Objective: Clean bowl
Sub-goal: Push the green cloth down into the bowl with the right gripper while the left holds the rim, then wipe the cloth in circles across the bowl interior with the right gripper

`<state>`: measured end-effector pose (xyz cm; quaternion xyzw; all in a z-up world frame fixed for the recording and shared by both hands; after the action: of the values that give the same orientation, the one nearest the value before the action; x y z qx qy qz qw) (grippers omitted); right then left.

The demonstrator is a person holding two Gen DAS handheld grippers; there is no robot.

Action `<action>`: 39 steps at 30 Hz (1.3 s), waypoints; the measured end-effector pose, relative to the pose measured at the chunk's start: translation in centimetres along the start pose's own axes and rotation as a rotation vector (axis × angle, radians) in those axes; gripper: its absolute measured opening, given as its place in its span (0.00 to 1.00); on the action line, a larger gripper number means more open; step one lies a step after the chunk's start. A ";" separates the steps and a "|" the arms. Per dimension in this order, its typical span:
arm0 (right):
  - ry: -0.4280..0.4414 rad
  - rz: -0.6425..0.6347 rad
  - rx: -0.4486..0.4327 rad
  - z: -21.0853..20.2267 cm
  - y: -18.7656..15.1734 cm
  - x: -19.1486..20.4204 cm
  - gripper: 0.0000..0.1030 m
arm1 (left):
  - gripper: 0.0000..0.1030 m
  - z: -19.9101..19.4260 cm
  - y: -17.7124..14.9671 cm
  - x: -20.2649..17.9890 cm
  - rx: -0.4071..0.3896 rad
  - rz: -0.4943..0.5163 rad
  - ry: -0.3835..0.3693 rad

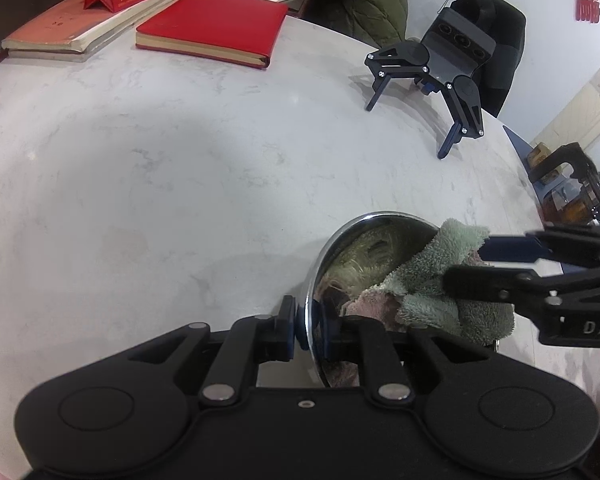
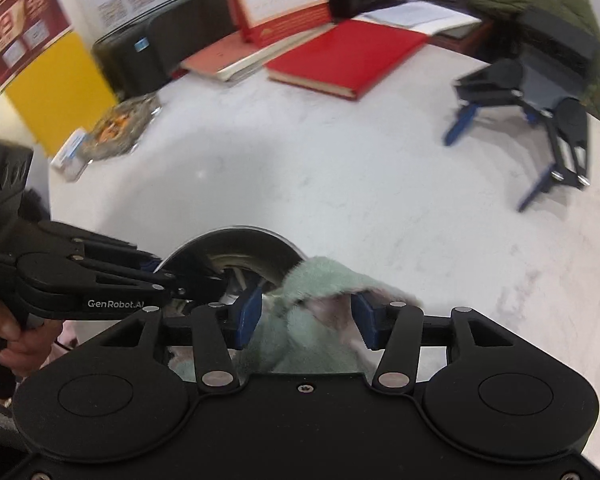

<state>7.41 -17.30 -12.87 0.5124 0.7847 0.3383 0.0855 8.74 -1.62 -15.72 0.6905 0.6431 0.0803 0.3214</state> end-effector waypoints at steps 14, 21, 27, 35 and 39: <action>0.005 0.114 0.055 0.1 -3.1 0.2 0.25 | 0.14 -0.3 0.6 -0.3 -0.021 0.010 0.002; -0.015 0.048 0.054 0.7 -2.7 0.4 0.25 | 0.13 0.3 2.0 -0.6 -0.024 0.053 -0.007; -0.016 -0.086 0.057 2.2 -0.5 0.5 0.22 | 0.13 -1.2 -0.3 0.1 0.011 0.010 0.010; -0.003 -0.298 0.092 3.4 1.3 2.2 0.22 | 0.15 -0.4 1.3 0.1 0.005 0.040 0.002; -0.005 -0.381 0.101 4.0 2.0 2.9 0.22 | 0.14 0.7 1.1 0.4 0.037 0.025 -0.015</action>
<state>9.47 -12.52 -14.00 0.3592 0.8831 0.2751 0.1241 10.04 -1.42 -15.79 0.7049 0.6332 0.0673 0.3125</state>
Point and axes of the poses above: each gripper's, at about its wrist camera, not at the fingertips, and z roughly the way its jaws point, x to its left, y to its top, the point moved 7 cm from there along z, roughly the way its jaws point, and after that the axes turned 4 degrees about -x, right-handed, at the moved point
